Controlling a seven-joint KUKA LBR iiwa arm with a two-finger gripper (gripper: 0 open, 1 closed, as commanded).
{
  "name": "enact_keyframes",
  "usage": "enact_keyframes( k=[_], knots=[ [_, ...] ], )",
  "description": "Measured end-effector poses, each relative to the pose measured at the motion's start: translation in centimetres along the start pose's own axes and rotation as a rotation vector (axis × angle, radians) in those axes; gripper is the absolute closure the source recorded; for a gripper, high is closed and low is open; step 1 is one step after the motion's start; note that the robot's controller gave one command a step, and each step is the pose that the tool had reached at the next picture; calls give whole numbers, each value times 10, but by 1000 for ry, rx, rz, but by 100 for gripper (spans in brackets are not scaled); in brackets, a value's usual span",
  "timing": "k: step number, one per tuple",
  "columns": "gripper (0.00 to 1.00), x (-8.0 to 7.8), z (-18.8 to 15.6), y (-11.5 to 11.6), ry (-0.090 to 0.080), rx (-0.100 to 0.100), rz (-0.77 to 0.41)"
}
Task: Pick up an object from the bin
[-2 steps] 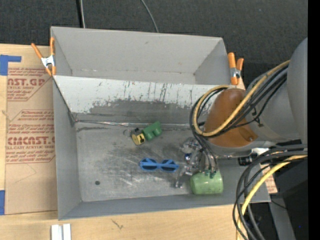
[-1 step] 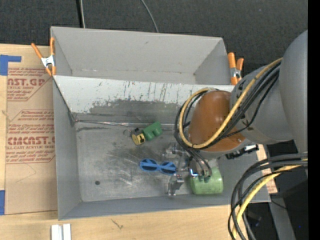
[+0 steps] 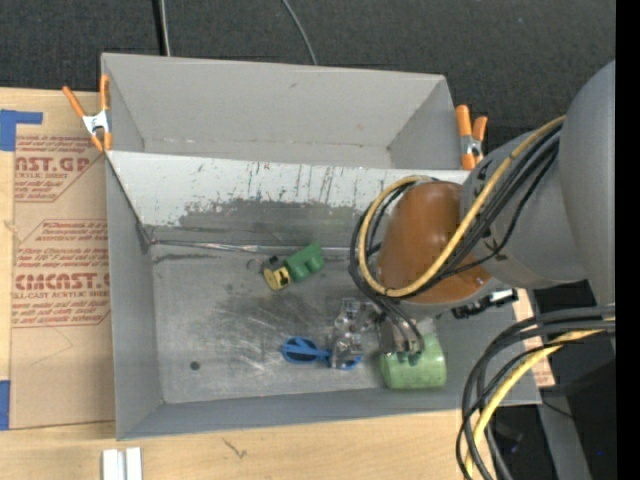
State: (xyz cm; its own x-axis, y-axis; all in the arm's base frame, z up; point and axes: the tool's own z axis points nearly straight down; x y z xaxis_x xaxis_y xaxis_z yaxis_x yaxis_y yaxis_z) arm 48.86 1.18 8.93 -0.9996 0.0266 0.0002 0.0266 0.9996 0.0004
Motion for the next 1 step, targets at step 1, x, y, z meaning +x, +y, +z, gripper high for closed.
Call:
enact_keyframes(
  k=[1],
  knots=[
    [100,-14,-136,0,-10,-1,-5]
  ],
)
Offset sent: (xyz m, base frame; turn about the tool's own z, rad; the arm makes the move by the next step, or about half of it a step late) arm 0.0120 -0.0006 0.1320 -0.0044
